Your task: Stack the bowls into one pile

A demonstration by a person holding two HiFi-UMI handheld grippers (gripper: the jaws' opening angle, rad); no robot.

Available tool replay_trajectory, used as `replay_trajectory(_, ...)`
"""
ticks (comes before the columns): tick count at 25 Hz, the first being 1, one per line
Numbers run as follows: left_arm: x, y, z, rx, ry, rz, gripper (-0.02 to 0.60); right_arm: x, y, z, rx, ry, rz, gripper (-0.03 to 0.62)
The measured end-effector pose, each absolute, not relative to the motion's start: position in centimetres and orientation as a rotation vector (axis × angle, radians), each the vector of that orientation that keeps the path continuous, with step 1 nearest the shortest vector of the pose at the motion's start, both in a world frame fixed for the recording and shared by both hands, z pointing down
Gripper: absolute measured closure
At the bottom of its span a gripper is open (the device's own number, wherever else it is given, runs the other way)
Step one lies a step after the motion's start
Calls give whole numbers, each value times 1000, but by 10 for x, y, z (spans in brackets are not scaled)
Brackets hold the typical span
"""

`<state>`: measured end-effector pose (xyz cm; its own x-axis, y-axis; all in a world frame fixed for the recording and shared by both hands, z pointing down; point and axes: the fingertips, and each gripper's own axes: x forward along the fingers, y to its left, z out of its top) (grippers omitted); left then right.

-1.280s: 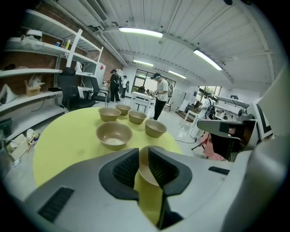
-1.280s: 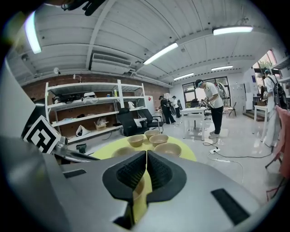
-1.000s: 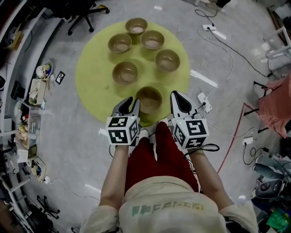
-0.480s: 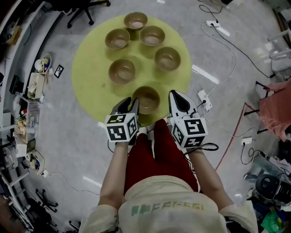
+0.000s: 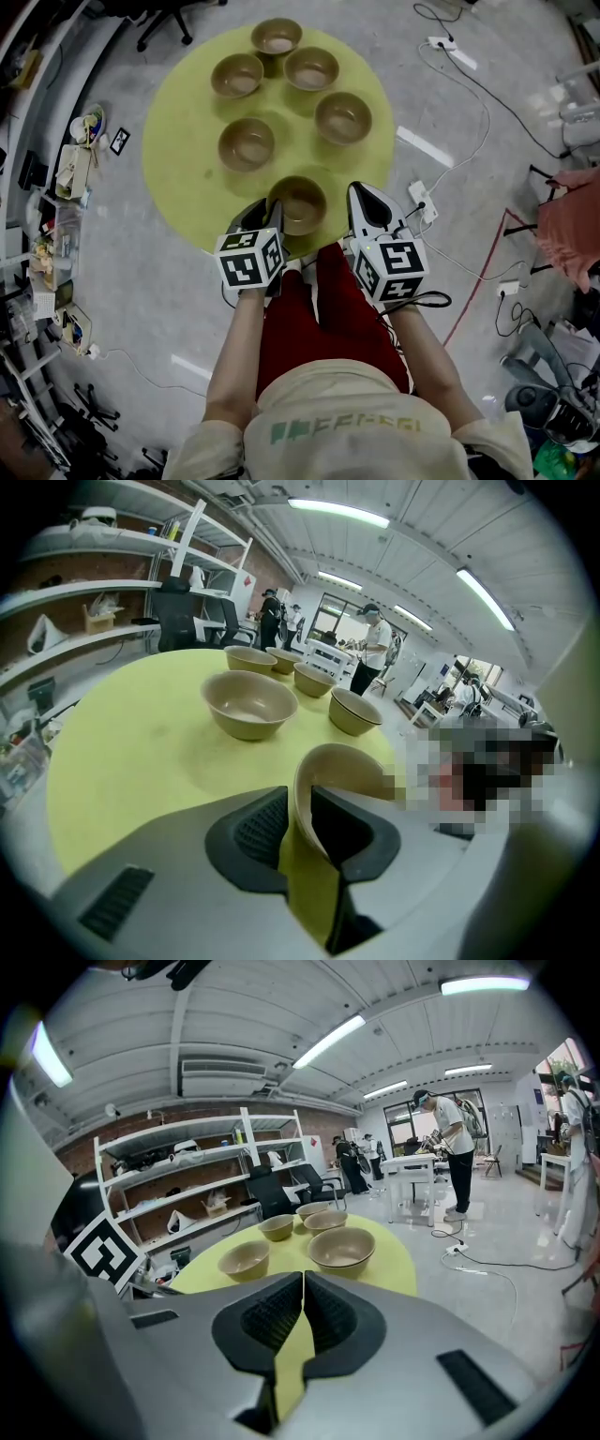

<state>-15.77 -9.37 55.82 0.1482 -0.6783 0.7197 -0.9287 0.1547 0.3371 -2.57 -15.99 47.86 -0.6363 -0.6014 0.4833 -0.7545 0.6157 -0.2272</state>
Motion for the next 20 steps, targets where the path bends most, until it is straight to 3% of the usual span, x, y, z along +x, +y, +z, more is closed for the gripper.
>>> replay_trajectory(6, -158, -96, 560, 1563, -1620, 385, 534, -27, -159, 485, 1073, -2475, 618, 557)
replay_trajectory(20, -164, -99, 525, 1609, -1672, 294, 548, -28, -151, 468, 1101, -2487, 618, 557)
